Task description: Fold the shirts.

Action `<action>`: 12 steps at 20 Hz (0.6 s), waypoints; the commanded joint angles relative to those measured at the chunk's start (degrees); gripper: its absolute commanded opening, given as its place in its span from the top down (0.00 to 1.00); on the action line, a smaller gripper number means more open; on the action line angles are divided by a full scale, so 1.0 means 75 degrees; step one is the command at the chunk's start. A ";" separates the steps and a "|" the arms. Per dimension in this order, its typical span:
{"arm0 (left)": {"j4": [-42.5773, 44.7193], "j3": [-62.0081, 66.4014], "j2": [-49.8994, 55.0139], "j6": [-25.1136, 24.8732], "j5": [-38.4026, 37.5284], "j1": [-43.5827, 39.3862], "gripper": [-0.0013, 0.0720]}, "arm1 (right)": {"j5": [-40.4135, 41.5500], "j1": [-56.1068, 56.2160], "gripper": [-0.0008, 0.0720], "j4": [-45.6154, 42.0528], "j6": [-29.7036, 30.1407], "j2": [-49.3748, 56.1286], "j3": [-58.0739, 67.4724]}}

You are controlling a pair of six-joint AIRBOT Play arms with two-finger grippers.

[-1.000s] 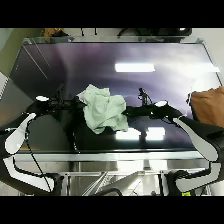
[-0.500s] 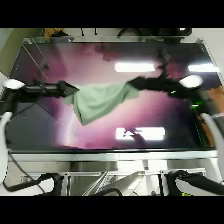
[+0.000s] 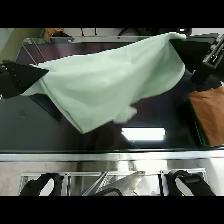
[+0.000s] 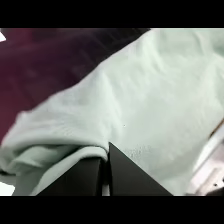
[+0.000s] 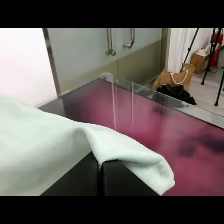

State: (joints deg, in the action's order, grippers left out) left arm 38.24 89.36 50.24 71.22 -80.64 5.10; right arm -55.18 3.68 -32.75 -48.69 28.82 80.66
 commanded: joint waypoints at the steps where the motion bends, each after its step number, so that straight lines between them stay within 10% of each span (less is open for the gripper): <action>1: 0.1078 -0.0522 -0.0294 0.0169 0.1212 -0.0915 0.97 | -0.0513 -0.0017 0.96 -0.0670 -0.0358 0.0391 0.0055; 8: 0.2489 -0.1961 0.3037 0.0032 0.4505 -0.2401 0.97 | 0.0082 -0.0017 0.96 -0.2028 -0.0851 0.3719 -0.0807; 11: 0.2465 -0.0959 0.5045 0.0070 0.4036 -0.2157 0.96 | 0.0787 -0.0020 0.96 -0.2914 -0.1929 0.5426 -0.0825; 12: 0.2468 -0.0519 0.5604 0.0152 0.3608 -0.2046 0.60 | 0.0854 -0.0020 0.96 -0.2914 -0.1979 0.5814 -0.0822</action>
State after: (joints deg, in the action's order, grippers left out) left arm 55.46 80.27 80.29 71.61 -52.25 -10.96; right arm -52.49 3.55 -49.93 -58.72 62.52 75.11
